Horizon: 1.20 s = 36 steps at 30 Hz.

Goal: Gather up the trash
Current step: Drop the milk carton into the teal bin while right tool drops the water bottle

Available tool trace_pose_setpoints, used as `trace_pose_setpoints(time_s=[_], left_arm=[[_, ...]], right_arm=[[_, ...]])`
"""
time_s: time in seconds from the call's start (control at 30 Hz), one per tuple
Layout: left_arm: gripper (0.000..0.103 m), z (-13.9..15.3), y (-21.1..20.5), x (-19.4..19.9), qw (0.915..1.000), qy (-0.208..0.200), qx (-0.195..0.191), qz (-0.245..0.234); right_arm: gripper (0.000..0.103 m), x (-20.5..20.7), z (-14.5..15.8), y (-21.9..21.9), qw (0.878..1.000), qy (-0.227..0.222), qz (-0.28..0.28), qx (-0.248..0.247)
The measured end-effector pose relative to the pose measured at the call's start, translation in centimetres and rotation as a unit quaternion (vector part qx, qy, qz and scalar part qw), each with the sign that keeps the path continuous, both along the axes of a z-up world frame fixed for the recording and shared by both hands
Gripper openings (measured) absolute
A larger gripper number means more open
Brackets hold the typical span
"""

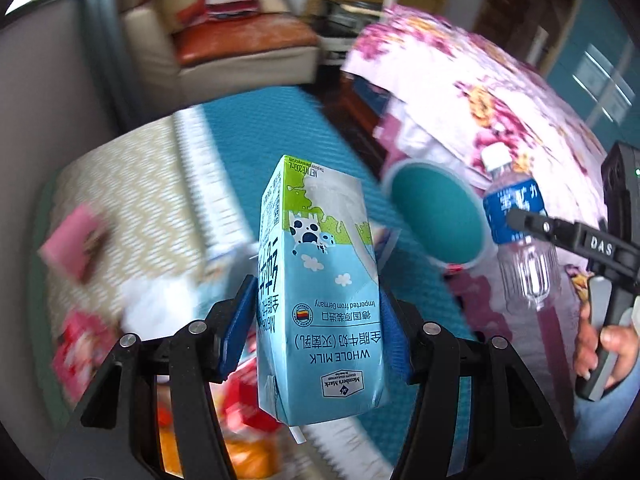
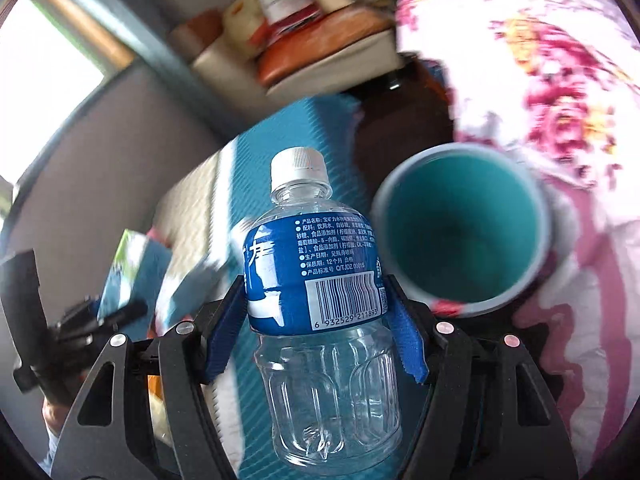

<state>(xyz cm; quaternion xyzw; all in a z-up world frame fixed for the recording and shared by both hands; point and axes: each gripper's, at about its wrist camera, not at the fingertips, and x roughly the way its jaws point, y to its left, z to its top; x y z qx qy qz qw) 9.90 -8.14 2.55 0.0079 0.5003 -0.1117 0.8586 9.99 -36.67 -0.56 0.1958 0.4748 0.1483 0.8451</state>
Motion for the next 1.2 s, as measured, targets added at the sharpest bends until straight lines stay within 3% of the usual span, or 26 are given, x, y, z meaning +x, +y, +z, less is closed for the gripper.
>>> trace_pose_setpoints(time_s=[0.2, 0.37, 0.57, 0.73, 0.83, 0.93, 1.13, 1.2], left_arm=[[0.059, -2.1, -8.9, 4.4, 0.9969, 0.016, 0.012, -0.076], [0.059, -5.4, -16.0, 8.0, 0.9903, 0.045, 0.029, -0.128], [0.059, -9.7, -19.9, 10.2, 0.9847, 0.089, 0.04, -0.145], [0.06, -12.0, -21.4, 11.0, 0.9822, 0.103, 0.052, -0.148], [0.07, -12.3, -21.3, 11.2, 0.983, 0.097, 0.057, -0.145], [0.071, -12.5, -21.2, 11.5, 0.9839, 0.098, 0.053, -0.14], [0.071, -11.6, -20.0, 11.0, 0.9874, 0.093, 0.027, -0.125], [0.076, -10.8, -19.3, 10.8, 0.9891, 0.087, 0.017, -0.118]], right_arm=[[0.064, 0.9, -1.2, -6.6, 0.997, 0.006, -0.072, 0.007], [0.064, 2.1, -2.5, -10.1, 0.995, 0.018, -0.101, 0.012], [0.064, 3.6, -3.6, -12.2, 0.993, 0.026, -0.113, 0.013], [0.064, 4.7, -4.9, -12.9, 0.992, 0.038, -0.12, 0.016], [0.064, 5.2, -5.8, -12.9, 0.992, 0.048, -0.118, 0.015], [0.064, 5.6, -6.5, -12.6, 0.992, 0.056, -0.116, 0.015], [0.064, 6.5, -7.2, -11.8, 0.992, 0.064, -0.109, 0.012], [0.064, 6.7, -7.5, -11.4, 0.992, 0.068, -0.107, 0.01]])
